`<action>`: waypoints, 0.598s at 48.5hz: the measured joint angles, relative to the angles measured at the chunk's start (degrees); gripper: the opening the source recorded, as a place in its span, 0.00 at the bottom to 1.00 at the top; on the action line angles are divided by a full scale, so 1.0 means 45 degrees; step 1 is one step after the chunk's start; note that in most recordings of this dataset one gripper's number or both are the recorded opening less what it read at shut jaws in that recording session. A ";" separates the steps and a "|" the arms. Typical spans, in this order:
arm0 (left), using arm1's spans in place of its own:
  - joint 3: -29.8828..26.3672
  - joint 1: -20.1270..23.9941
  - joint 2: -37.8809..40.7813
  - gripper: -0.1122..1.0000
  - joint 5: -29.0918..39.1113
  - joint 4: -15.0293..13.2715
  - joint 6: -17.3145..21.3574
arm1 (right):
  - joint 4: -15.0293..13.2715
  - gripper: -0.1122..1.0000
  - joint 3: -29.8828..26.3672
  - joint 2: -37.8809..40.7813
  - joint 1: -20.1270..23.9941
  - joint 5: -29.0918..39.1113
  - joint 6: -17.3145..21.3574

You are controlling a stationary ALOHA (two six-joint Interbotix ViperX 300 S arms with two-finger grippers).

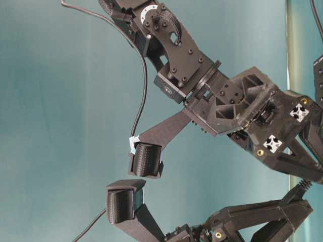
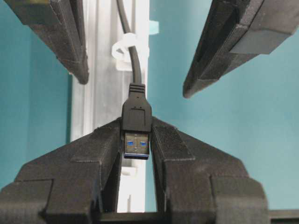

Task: Pass the USB cable through three rings with both arms.
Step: 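Release the plug from the left gripper and move left arm away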

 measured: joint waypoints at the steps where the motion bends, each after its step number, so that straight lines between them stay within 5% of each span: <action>1: 0.0000 0.0000 0.0000 0.28 0.0000 0.0000 0.0000 | 0.0000 0.79 0.0020 0.0020 0.0000 0.0000 0.0000; 16: 0.0000 0.0000 0.0000 0.28 -0.0020 0.0000 0.0000 | 0.0000 0.74 0.0000 0.0020 -0.0098 -0.0234 0.0000; 29: 0.0000 0.0020 0.0000 0.28 -0.0020 0.0000 0.0000 | 0.0000 0.30 0.0020 0.0020 -0.0098 -0.0703 -0.0020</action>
